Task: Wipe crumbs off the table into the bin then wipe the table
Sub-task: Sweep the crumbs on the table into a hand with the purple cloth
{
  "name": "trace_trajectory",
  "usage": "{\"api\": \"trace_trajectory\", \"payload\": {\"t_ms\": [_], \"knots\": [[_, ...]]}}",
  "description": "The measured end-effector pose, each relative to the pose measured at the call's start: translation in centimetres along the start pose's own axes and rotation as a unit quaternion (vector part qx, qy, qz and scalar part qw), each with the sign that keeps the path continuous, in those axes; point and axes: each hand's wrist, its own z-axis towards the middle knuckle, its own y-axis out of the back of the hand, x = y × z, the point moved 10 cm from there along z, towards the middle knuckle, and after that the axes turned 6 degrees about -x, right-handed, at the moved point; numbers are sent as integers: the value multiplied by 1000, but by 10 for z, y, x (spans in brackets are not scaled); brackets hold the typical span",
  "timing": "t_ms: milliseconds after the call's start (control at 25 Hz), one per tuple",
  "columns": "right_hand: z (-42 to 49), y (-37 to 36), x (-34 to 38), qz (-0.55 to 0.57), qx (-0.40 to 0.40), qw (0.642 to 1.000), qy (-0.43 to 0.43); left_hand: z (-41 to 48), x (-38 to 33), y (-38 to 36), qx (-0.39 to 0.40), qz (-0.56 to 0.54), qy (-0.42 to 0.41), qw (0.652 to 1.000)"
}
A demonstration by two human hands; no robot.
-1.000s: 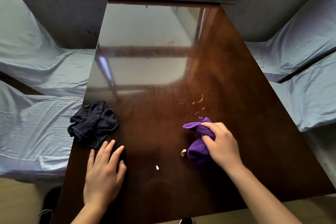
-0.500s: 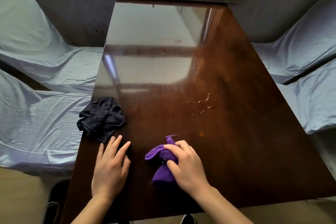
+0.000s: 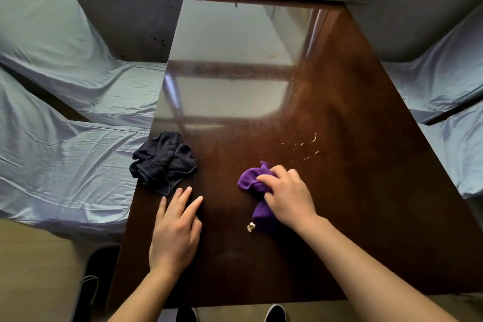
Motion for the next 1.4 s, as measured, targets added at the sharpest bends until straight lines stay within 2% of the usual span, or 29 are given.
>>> {"api": "trace_trajectory", "payload": {"t_ms": [80, 160, 240, 320, 440, 520, 640, 840, 920, 1040, 1120, 1200, 1320, 1400], "knots": [[-20, -10, 27, 15, 32, 997, 73, 0, 1, 0, 0, 2, 0, 1000], [-35, -8, 34, 88, 46, 992, 79, 0, 0, 1, -2, 1, 1, 1000], [-38, 12, 12, 147, 4, 989, 24, 0, -1, 4, -4, -8, 4, 1000], [-43, 28, -29, 151, -34, 987, -47, 0, -2, 5, -7, -18, 5, 1000], [-66, 36, -83, 88, -37, 986, -140, 0, -2, 6, -9, -28, 13, 999], [-85, 29, -87, 33, -27, 984, -171, -1, 0, 8, -13, -48, 23, 999], [-109, 10, -48, 1, -29, 988, -151, -1, 2, 13, -17, -87, 39, 995], [-104, -10, 37, 38, -47, 991, -119, -16, 10, 23, -21, -157, 84, 984], [-92, -17, 73, 70, -38, 993, -88, -31, 14, 29, -33, -161, 84, 983], [-77, -21, 94, 176, -18, 981, -78, -47, 24, 39, -46, -137, 79, 986], [-70, -8, 77, 204, -48, 974, -90, -53, 34, 46, -55, -127, 90, 986], [-65, 4, 43, 186, -74, 973, -111, -55, 44, 52, -65, -123, 105, 985], [-66, 6, -4, 142, -65, 975, -158, -59, 56, 57, -79, -137, 126, 979], [-70, 0, -7, 100, -50, 981, -161, -60, 58, 59, -88, -146, 129, 977]]}}
